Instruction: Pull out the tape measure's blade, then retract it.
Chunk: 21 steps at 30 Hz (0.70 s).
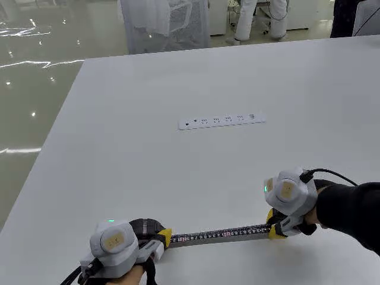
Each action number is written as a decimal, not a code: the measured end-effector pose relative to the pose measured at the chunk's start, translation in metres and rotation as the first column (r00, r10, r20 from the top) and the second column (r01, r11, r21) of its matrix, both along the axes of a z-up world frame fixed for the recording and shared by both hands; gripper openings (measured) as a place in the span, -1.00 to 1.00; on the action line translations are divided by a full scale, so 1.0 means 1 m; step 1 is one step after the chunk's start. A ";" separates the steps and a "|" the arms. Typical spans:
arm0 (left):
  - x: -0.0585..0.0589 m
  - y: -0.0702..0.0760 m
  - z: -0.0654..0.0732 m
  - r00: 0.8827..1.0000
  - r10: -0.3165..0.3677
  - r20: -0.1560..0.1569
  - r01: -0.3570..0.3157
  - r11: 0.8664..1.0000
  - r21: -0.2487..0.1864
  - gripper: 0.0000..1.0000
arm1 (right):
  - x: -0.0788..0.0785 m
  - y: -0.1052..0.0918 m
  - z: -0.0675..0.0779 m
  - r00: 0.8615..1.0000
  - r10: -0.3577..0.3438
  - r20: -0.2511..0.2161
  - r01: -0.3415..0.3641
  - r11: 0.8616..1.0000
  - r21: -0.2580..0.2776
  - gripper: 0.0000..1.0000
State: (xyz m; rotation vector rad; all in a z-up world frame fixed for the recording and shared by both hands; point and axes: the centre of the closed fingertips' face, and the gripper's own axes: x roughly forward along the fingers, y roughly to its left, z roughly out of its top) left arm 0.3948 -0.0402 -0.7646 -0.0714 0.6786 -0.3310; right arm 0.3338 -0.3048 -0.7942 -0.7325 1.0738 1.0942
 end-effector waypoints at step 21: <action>-0.001 0.000 0.000 1.000 -0.003 0.015 0.003 1.000 0.018 0.20 | 0.001 0.007 0.000 1.000 0.000 0.004 0.000 1.000 -0.003 -0.84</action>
